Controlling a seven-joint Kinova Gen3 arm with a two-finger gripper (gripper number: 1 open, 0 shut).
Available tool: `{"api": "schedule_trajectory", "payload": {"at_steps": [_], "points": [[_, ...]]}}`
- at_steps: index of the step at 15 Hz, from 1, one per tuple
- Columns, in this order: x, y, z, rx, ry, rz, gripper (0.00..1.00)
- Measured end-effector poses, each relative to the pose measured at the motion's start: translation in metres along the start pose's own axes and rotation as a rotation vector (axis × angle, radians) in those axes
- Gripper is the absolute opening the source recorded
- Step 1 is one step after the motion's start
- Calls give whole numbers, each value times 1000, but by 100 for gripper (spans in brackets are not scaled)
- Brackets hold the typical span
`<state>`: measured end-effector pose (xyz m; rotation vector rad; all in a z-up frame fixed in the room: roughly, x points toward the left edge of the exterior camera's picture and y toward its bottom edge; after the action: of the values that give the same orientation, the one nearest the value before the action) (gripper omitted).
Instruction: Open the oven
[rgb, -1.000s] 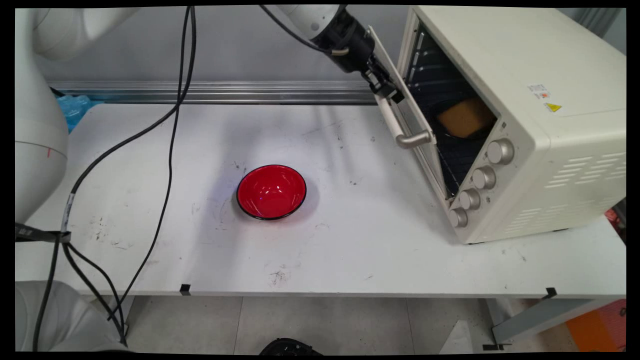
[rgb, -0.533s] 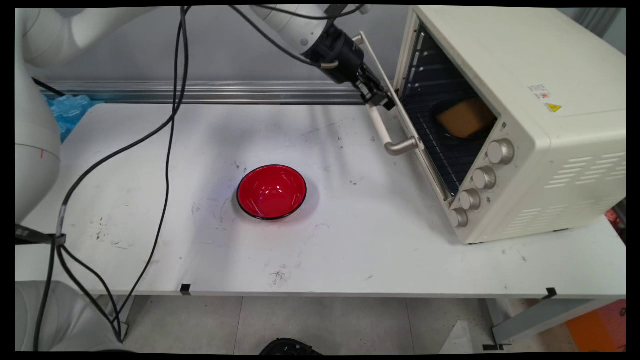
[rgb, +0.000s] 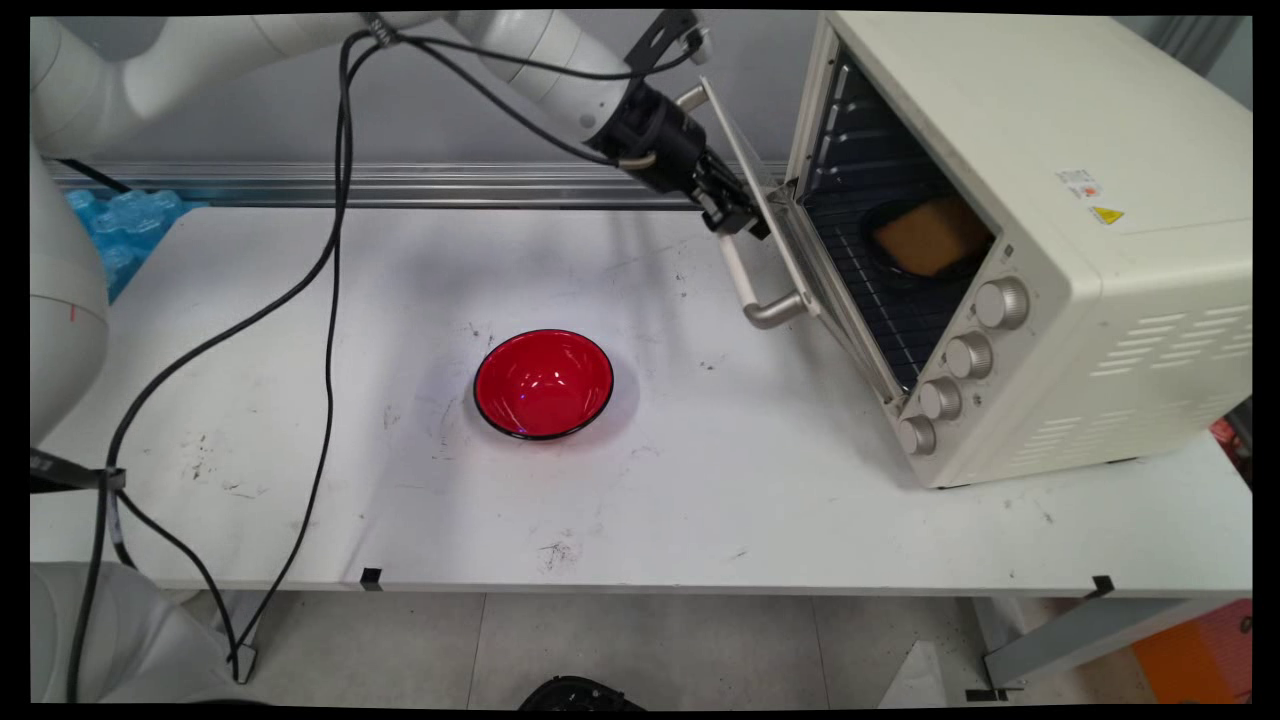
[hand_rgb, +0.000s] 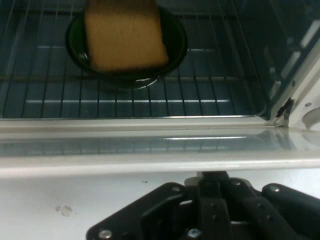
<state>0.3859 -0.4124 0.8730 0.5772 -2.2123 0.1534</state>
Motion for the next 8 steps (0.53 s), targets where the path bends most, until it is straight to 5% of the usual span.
{"api": "schedule_trajectory", "payload": {"at_steps": [8], "points": [[-33, -3, 6, 7, 19, 20, 0]]}}
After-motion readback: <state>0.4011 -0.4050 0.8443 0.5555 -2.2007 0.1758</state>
